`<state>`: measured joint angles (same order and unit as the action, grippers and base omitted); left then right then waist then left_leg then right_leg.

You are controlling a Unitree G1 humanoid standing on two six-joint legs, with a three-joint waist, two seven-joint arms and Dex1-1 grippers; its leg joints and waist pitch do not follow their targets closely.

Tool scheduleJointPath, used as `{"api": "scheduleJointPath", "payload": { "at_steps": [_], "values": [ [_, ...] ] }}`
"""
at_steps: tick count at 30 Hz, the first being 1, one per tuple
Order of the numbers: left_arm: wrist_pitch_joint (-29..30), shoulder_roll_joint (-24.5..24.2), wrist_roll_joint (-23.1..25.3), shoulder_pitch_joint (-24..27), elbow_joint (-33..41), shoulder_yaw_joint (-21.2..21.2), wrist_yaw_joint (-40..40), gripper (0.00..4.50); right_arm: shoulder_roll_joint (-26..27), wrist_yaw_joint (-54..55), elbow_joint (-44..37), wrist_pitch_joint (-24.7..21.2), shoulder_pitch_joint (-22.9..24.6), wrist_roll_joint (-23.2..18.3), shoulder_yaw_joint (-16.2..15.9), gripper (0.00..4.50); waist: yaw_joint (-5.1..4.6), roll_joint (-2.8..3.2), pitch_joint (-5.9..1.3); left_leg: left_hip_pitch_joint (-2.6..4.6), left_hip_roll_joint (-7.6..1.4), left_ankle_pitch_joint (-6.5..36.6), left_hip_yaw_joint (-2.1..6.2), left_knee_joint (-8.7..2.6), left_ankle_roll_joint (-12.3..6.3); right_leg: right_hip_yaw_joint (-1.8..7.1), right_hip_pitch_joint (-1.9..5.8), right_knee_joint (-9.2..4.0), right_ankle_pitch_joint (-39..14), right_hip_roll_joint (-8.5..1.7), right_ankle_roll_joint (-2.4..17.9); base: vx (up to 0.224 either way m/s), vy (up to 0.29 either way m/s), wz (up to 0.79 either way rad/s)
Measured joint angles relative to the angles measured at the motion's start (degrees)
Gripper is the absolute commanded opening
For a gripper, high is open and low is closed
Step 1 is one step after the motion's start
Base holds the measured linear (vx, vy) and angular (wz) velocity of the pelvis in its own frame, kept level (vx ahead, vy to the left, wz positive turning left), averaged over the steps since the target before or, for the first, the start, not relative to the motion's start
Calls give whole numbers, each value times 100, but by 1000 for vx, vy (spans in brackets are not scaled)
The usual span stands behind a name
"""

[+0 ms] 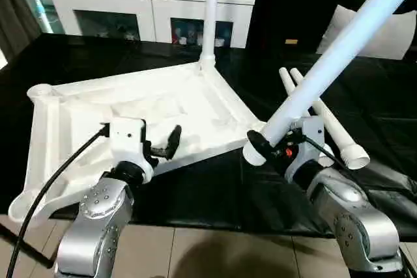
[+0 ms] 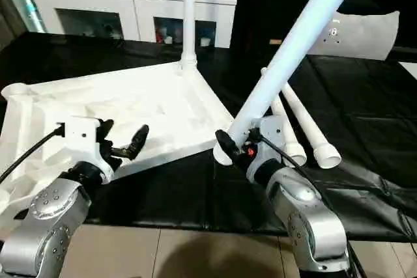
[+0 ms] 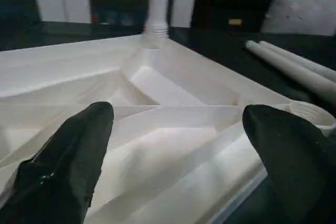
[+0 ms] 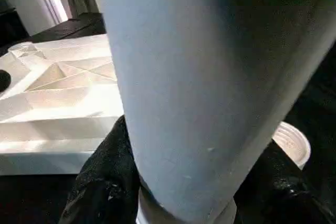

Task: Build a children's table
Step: Insert table leg to table base

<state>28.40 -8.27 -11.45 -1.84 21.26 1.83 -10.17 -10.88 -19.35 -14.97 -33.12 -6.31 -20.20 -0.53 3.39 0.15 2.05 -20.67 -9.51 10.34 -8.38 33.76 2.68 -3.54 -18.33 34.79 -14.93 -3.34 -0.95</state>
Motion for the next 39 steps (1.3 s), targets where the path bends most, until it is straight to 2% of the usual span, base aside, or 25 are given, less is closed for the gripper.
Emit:
{"api": "scheduleJointPath", "payload": {
  "at_steps": [2,4,6,12,15,16,18,19,20,21,22,23,24,25,26,27,28,29,31,32,33,34,35,36,39],
  "values": [
    [0,5,0,4,2,86,-45,450,0,-1,-1,1,4,3,-1,190,-26,19,23,123,-12,63,-11,-15,11,-15,153,-92,-9,0,-13,34,12,-2],
    [0,13,0,4,1,98,-62,450,-7,0,-1,1,8,9,-2,190,-47,26,25,169,-15,115,-18,-25,11,-15,231,-158,-20,3,-28,79,22,-3],
    [-1,21,0,1,1,102,-74,450,-11,1,-6,1,8,12,-2,190,-82,27,17,175,-12,176,-39,-27,5,-7,286,-185,-51,-2,-32,117,18,-1],
    [-8,36,1,-77,-46,150,-81,450,-56,0,-6,1,9,18,-2,190,-70,37,-8,132,7,349,-28,16,-82,-19,336,-190,-203,-6,-18,122,3,4],
    [-13,36,4,-108,-124,178,-84,450,-59,-2,-5,1,5,50,-5,190,-43,29,-41,137,11,450,18,83,-117,-30,342,-158,-282,1,-92,112,-8,5],
    [-13,35,6,-107,-148,182,-84,450,-59,-3,-5,1,-4,59,-14,190,-78,12,-50,152,33,474,29,84,-131,-27,325,-96,-316,1,-96,120,-19,7],
    [-15,-19,30,-106,-177,168,-84,450,-47,-22,-5,11,-70,62,-146,190,-193,-62,-73,223,85,539,56,111,-128,-7,44,434,-431,-121,-43,75,-37,6],
    [-15,-35,49,-106,-187,139,-84,450,-47,-45,-4,11,-64,64,-198,190,-218,-111,-85,277,112,576,70,118,-152,42,-87,588,-431,-151,-55,53,-76,-4],
    [-30,-28,55,-128,-195,139,-87,450,-65,-63,-9,20,-63,65,-216,190,-263,-208,-92,312,192,659,102,198,-241,173,-196,487,-439,-232,-109,-11,-102,-8],
    [-27,2,58,-137,-225,165,-89,450,-97,-60,-1,21,-14,74,-189,190,-239,-273,-69,240,219,760,100,350,-428,200,-89,528,-496,-173,-94,-11,-102,-8],
    [-29,78,56,-152,-233,291,-103,450,-148,-56,28,20,29,87,-131,190,-140,-198,-78,191,218,769,138,610,-799,228,-21,499,-501,-142,-41,-1,-76,-6],
    [-30,112,48,-147,-233,435,-151,450,-206,-55,67,14,28,123,-98,190,-91,-199,-54,-20,239,733,205,926,-830,211,93,397,-478,-84,-18,74,-67,-11],
    [-38,107,49,-150,-232,455,-159,450,-203,-53,66,16,15,135,-60,190,-63,-188,-57,-111,270,652,198,867,-696,197,170,330,-471,-62,-2,74,-67,-11],
    [-57,90,51,-169,-233,442,-157,450,-202,-56,63,20,-26,138,-46,190,-50,-96,-55,-188,249,554,193,633,-557,121,278,237,-479,12,43,65,-63,-10],
    [-84,63,52,-204,-237,413,-157,450,-196,-61,55,42,-47,141,-43,190,-27,53,-42,-206,156,311,209,276,-430,-2,419,142,-487,161,73,77,10,-3],
    [-97,21,55,-208,-237,370,-155,450,-151,-57,66,47,-42,161,-47,190,-15,145,-48,-129,60,191,275,299,-198,-15,520,119,-517,233,72,77,10,-3],
    [-106,-9,60,-212,-243,310,-153,450,-80,-66,62,62,-45,162,-134,190,-61,106,-25,-69,66,212,292,286,-146,-34,553,89,-553,224,65,99,55,3],
    [-117,-57,64,-210,-248,235,-150,450,-35,-93,61,71,-107,158,-286,190,-95,36,-24,-45,114,227,295,248,-158,-33,481,187,-599,173,209,131,21,1],
    [-119,-71,100,-209,-313,113,-142,450,-15,-113,56,96,-154,150,-364,190,-230,-24,-53,-42,160,266,293,272,-203,-15,196,607,-569,80,193,126,11,0],
    [-125,-54,102,-214,-312,124,-147,450,-50,-109,56,124,-149,160,-356,190,-305,-62,-77,-46,180,282,289,324,-228,46,-47,665,-442,5,17,58,-8,6],
    [-132,-51,102,-219,-310,149,-153,450,-73,-109,55,130,-138,169,-336,190,-307,-107,-87,-65,225,300,258,369,-249,162,-209,495,-263,-72,-43,58,-8,6],
    [-140,-49,104,-240,-322,162,-156,450,-97,-106,58,141,-111,181,-297,190,-306,-158,-100,-108,272,312,214,410,-233,246,-290,416,-37,-156,-199,0,0,0],
    [-141,13,102,-237,-331,266,-165,450,-146,-104,79,143,-55,185,-200,190,-240,-151,-98,-150,265,314,177,359,-252,266,-333,415,-23,-148,-160,5,-59,-3],
    [-141,9,104,-238,-334,342,-189,450,-148,-105,134,144,-54,185,-154,190,-217,-147,-98,-148,261,264,172,285,-181,264,-359,402,2,-142,-137,5,-59,-3],
    [-164,-62,127,-240,-355,352,-206,450,-102,-112,214,149,-61,185,-135,190,-137,-135,-89,-132,173,187,178,203,-18,239,-350,297,68,-51,-37,-32,-65,-5]
  ]
}}
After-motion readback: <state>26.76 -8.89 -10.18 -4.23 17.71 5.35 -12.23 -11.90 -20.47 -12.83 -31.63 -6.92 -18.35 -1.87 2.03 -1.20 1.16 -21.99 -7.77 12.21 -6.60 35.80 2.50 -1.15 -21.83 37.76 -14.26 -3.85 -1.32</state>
